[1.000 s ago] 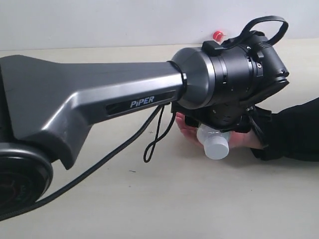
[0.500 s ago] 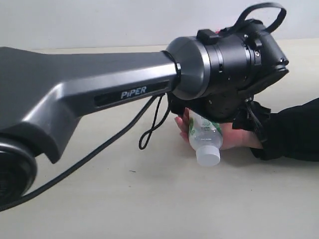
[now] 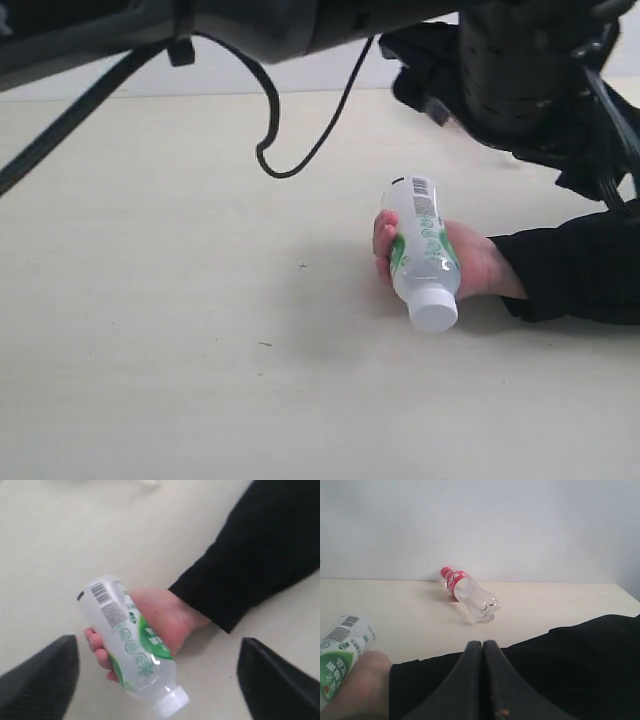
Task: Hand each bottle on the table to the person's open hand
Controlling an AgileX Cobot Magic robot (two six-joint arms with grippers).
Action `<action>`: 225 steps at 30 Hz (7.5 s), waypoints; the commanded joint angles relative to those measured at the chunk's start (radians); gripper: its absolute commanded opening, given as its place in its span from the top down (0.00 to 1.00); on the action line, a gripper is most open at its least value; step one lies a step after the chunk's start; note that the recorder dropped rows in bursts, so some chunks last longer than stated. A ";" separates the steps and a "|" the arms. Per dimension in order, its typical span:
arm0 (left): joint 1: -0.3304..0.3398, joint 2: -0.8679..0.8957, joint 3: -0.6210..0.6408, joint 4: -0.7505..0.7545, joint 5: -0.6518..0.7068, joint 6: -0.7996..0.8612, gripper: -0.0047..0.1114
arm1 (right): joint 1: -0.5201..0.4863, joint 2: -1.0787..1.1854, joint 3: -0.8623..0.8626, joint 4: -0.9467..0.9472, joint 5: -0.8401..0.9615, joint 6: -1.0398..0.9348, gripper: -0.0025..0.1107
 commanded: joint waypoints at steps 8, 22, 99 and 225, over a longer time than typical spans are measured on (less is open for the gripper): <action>-0.171 -0.184 0.390 0.050 -0.467 0.037 0.95 | 0.000 -0.006 0.005 -0.002 -0.002 -0.002 0.98; 0.181 -0.616 1.325 0.053 -1.430 -0.117 0.95 | 0.000 -0.006 0.005 -0.002 -0.002 -0.002 0.98; 0.744 -2.049 2.027 -0.339 -1.048 0.387 0.95 | 0.000 1.599 -1.878 -0.080 0.761 -0.044 0.95; 0.744 -2.049 2.027 -0.339 -1.048 0.385 0.95 | 0.506 1.588 -0.800 0.074 0.037 0.512 0.27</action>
